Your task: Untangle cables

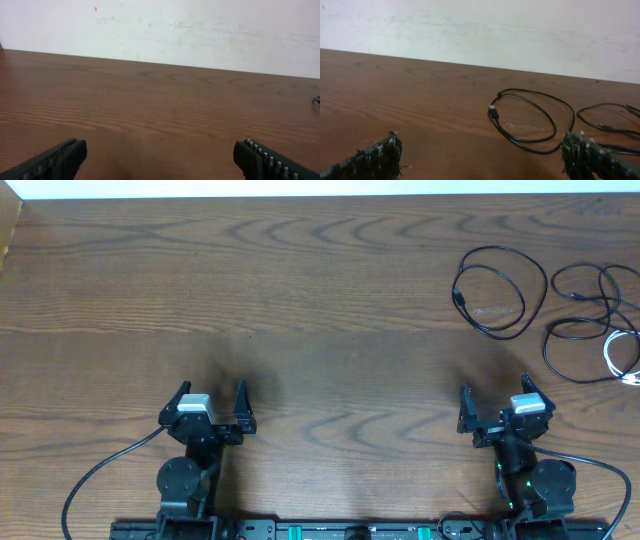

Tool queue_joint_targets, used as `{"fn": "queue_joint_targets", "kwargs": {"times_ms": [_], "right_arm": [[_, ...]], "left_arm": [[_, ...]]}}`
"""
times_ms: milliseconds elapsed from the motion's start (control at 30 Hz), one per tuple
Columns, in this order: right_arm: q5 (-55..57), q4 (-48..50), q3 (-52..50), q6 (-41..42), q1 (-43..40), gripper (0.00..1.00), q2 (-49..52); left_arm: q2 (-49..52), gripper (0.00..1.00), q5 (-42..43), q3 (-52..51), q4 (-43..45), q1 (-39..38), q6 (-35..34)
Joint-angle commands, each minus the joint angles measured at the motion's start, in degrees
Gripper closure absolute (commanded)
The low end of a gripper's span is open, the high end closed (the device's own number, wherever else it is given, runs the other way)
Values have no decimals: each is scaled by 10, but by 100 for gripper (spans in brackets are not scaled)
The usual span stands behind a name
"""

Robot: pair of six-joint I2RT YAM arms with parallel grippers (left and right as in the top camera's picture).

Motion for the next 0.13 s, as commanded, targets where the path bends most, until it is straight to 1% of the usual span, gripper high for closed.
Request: {"fn": "queue_joint_targets", "kwargs": {"times_ms": [0, 100], "right_arm": [[0, -2, 0, 3, -3, 1, -3], [0, -2, 0, 3, -3, 1, -3]], "left_arm": [[-4, 0, -20, -9, -24, 2, 6], [-4, 1, -20, -9, -24, 2, 6]]}}
